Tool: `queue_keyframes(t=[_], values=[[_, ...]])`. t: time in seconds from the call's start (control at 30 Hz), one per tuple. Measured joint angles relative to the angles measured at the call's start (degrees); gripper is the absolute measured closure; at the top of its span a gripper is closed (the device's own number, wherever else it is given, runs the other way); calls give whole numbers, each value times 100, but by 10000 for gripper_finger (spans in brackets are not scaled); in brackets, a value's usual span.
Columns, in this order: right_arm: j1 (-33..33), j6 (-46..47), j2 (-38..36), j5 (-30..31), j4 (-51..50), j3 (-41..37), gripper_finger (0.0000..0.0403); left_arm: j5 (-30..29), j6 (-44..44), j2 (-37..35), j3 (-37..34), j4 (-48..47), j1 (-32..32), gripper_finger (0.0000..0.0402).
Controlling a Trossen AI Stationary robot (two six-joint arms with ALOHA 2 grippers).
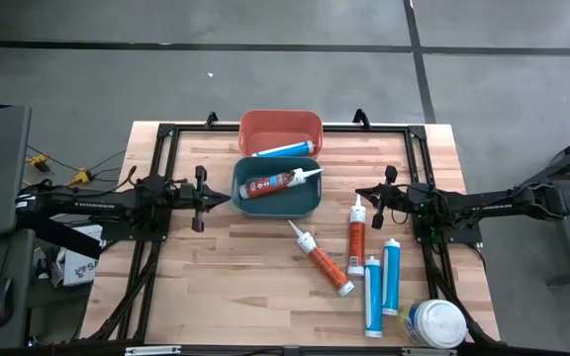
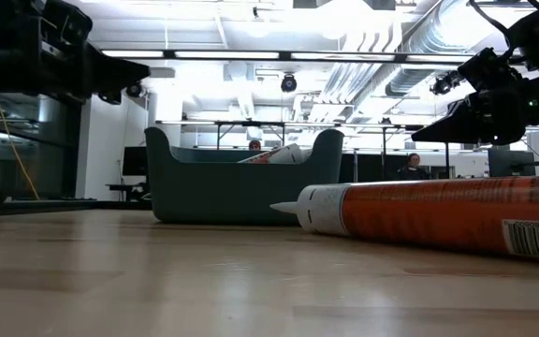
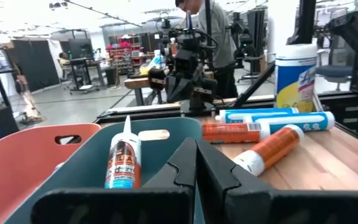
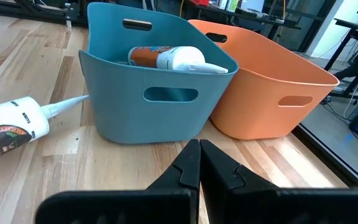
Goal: Pick & place silicon tubes, Sealant and Lysol wipes
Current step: Put the right blue sealant into the orange bin
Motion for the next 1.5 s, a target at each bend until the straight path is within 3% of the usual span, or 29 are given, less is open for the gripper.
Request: queue_keyframes(t=[0.33, 0.7, 1.5], values=[[0, 0, 0, 0, 0, 2, 402, 16, -187, -27, -10, -619, 1, 401], [0, 2, 0, 0, 0, 0, 402, 166, -614, -23, -13, -686, 0, 402], [0, -61, 0, 3, 0, 2, 402, 101, -624, -23, -13, -702, 0, 401]])
